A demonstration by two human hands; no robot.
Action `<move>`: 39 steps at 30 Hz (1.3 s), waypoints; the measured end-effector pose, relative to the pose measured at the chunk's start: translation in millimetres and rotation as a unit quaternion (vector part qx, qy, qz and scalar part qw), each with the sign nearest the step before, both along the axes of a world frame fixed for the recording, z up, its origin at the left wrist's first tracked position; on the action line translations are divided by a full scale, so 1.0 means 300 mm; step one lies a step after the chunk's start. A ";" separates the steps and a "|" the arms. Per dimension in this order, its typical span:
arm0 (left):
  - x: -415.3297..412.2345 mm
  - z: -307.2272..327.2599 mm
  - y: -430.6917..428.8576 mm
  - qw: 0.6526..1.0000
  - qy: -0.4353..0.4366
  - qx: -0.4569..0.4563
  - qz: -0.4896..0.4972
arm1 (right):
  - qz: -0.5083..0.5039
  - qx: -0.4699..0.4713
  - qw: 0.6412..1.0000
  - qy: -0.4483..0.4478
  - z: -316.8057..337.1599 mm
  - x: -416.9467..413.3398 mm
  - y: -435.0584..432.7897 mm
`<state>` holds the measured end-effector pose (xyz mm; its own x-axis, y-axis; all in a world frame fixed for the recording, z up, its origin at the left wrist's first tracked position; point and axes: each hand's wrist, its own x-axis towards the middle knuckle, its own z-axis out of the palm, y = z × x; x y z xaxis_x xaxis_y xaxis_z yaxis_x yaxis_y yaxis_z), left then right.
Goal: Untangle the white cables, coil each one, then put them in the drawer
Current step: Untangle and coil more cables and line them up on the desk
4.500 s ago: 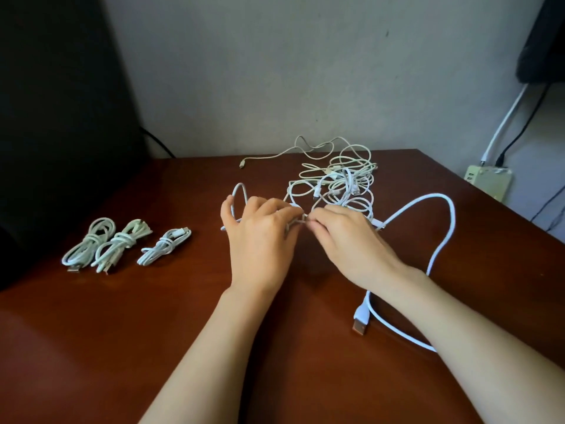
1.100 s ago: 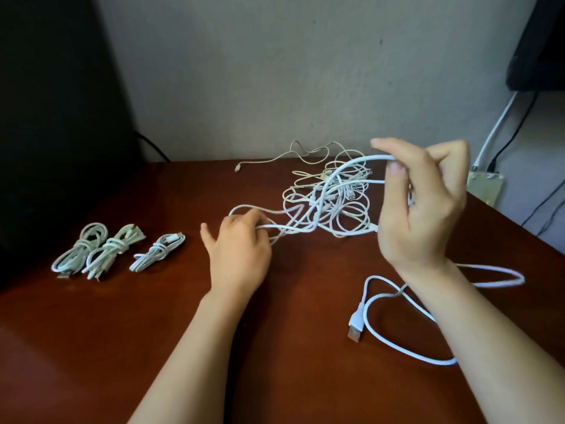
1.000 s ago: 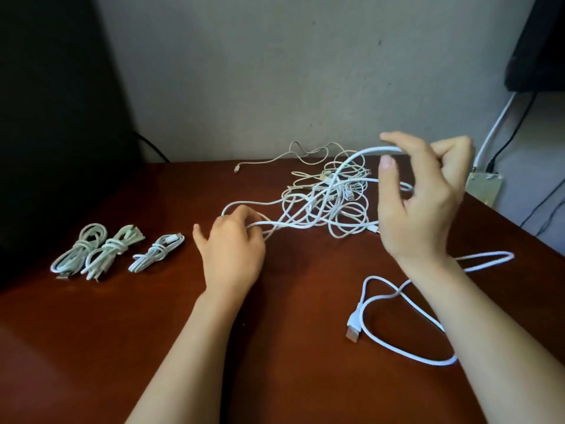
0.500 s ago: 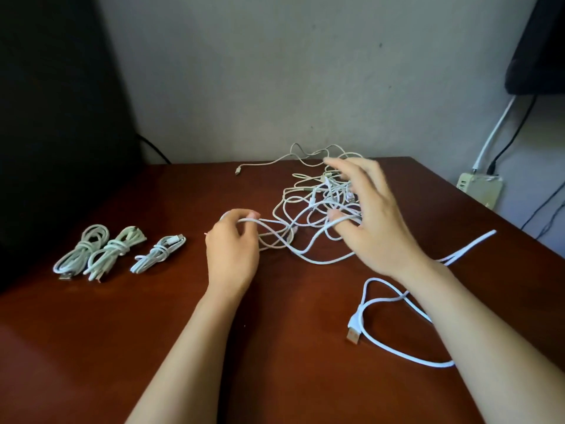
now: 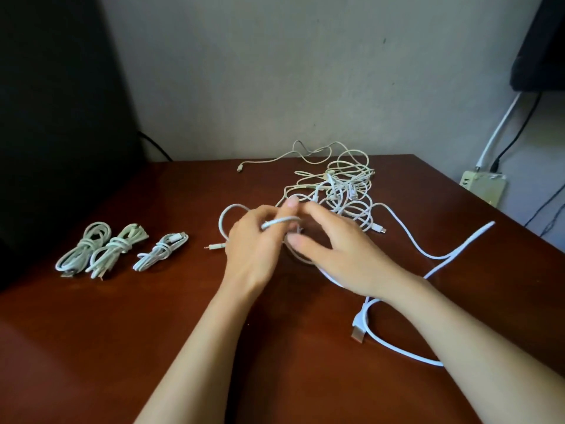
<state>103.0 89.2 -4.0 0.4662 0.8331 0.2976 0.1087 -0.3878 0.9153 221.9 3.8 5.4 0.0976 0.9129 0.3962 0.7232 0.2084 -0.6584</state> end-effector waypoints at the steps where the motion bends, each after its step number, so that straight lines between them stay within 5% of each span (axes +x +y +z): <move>1: 0.003 -0.003 -0.003 1.000 0.007 0.012 -0.013 | 0.005 0.019 1.000 0.016 0.012 -0.014 -0.006; 8: -0.003 -0.021 0.012 0.988 0.089 0.108 -0.068 | -0.023 0.140 0.977 0.161 0.068 -0.001 -0.014; 12: -0.008 -0.043 0.028 0.954 0.213 0.206 -0.050 | -0.075 0.240 0.886 0.390 0.102 0.050 -0.021; 19: -0.025 -0.054 0.056 0.941 0.257 0.208 0.066 | -0.190 0.405 0.773 0.450 0.139 0.100 -0.045; 23: -0.021 -0.053 0.062 0.955 0.164 0.236 0.074 | -0.236 0.383 0.832 0.325 0.127 0.111 -0.041; 28: -0.014 -0.006 0.015 0.954 0.031 0.295 0.050 | -0.268 0.237 0.932 0.055 0.061 0.086 -0.012; 31: -0.004 0.024 -0.034 0.938 0.021 0.346 0.006 | -0.229 0.210 0.949 -0.053 0.041 0.057 -0.011; 36: 0.013 0.044 -0.087 0.897 0.041 0.418 -0.140 | -0.071 0.190 0.971 -0.129 0.044 0.048 -0.020; 39: 0.007 0.041 -0.079 0.903 0.024 0.407 -0.134 | -0.052 0.165 0.975 -0.139 0.034 0.064 -0.010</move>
